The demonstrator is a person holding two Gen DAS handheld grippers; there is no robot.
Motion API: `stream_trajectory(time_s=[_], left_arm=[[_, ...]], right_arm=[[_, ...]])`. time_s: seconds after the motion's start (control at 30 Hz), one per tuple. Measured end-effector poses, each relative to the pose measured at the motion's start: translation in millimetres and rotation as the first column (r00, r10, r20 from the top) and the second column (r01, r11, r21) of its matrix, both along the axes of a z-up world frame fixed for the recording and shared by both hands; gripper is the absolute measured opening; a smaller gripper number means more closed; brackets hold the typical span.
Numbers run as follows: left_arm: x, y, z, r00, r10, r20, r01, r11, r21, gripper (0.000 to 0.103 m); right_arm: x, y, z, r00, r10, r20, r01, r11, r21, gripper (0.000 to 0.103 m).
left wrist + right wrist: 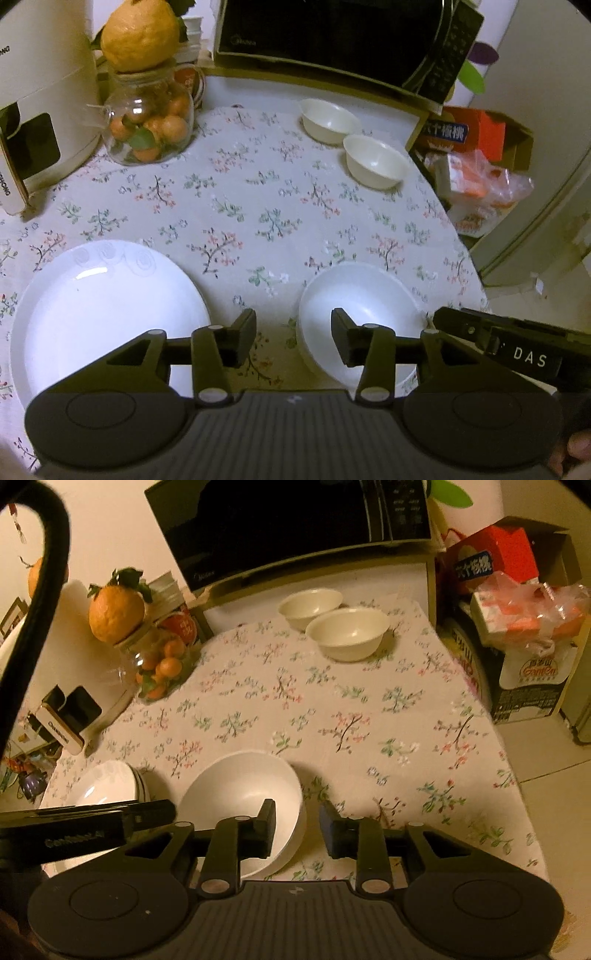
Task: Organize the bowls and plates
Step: 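Open both grippers to release the white bowl, then move both grippers to the nearer cream bowl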
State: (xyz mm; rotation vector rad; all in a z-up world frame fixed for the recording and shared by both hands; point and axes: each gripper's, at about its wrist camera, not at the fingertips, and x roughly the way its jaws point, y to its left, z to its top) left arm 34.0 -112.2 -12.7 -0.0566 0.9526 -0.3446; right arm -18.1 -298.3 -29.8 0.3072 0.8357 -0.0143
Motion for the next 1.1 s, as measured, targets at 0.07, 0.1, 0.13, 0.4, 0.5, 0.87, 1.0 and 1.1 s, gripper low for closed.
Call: stream_trajectory(time_s=[0.07,0.1,0.13,0.4,0.5,0.87,1.0,1.1], left_arm=[[4,-1,5,1.000,0.013,0.019,-0.013,1.000,-0.002,0.047],[6,-2,7,0.999,0.018,0.027,-0.018,1.000,-0.002,0.052],[8,-4,10,0.999,0.023,0.037,-0.023,1.000,0.000,0.058],[28,-35,24,0.991,0.014,0.130,-0.019,0.999,0.035,0.088],[41,-48,28,0.990,-0.007,0.140,0.002,0.999,0.035,0.098],[101,-92,13,0.997,0.001,0.071,-0.004,0.999,0.042,0.103],[120,-100,6,0.997,0.015,0.075,-0.019,0.998,0.061,0.103],[133,-100,1,0.998,0.031,0.063,-0.035,0.998,0.056,0.102]], right_arm=[[0,-5,1,1.000,-0.014,0.009,0.014,1.000,-0.005,0.035],[0,-8,2,1.000,-0.022,0.013,0.022,1.000,-0.010,0.036],[1,-11,2,0.999,-0.029,0.014,0.029,0.999,-0.012,0.037],[9,-32,9,0.996,-0.056,0.074,0.060,0.996,-0.060,0.075],[19,-45,11,0.993,-0.073,0.091,0.079,0.995,-0.056,0.082],[78,-93,13,0.990,-0.118,0.080,0.119,0.993,-0.006,0.089],[97,-105,11,0.991,-0.117,0.070,0.118,0.993,-0.006,0.089],[107,-113,9,0.991,-0.119,0.065,0.120,0.993,0.002,0.089]])
